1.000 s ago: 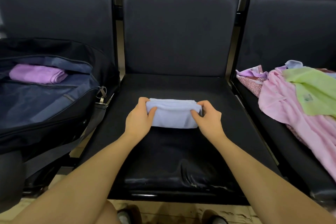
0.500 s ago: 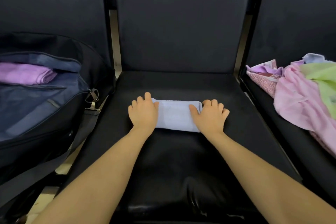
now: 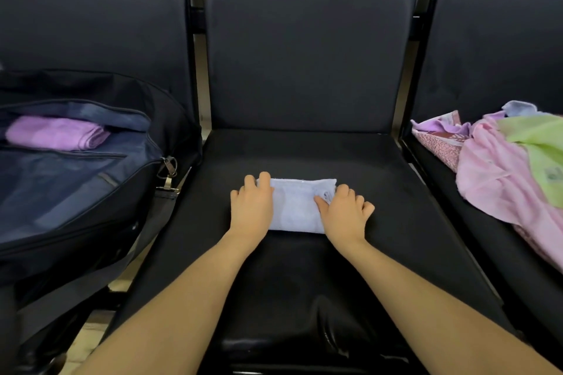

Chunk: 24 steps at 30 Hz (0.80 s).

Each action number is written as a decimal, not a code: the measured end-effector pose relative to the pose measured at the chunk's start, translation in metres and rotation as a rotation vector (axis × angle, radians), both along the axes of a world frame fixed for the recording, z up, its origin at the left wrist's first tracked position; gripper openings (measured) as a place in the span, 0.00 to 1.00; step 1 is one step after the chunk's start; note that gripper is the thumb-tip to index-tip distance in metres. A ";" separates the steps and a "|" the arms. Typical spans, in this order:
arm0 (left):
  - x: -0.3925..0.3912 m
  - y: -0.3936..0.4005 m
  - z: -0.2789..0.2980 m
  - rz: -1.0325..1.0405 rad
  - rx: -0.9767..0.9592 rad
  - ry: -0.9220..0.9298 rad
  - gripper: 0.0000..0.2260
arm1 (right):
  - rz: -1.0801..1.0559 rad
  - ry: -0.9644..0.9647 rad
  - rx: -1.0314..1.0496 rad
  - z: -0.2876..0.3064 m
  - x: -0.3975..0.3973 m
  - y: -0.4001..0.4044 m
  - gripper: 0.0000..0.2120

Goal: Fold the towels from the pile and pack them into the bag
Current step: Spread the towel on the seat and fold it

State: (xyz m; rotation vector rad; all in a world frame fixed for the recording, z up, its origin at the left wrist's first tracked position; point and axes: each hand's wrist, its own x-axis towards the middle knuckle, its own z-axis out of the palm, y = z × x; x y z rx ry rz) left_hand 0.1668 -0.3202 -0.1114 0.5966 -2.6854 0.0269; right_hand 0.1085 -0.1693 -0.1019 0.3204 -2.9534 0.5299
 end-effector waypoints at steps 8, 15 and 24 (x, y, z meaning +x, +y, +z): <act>0.030 -0.023 0.029 0.018 -0.242 0.195 0.11 | 0.092 0.092 -0.245 0.031 0.029 -0.014 0.13; 0.092 -0.051 0.083 0.062 -0.393 0.393 0.15 | 0.280 0.154 -0.361 0.070 0.079 -0.044 0.13; 0.133 -0.139 0.117 0.211 -0.415 0.274 0.12 | 0.489 0.105 -0.476 0.123 0.116 -0.121 0.14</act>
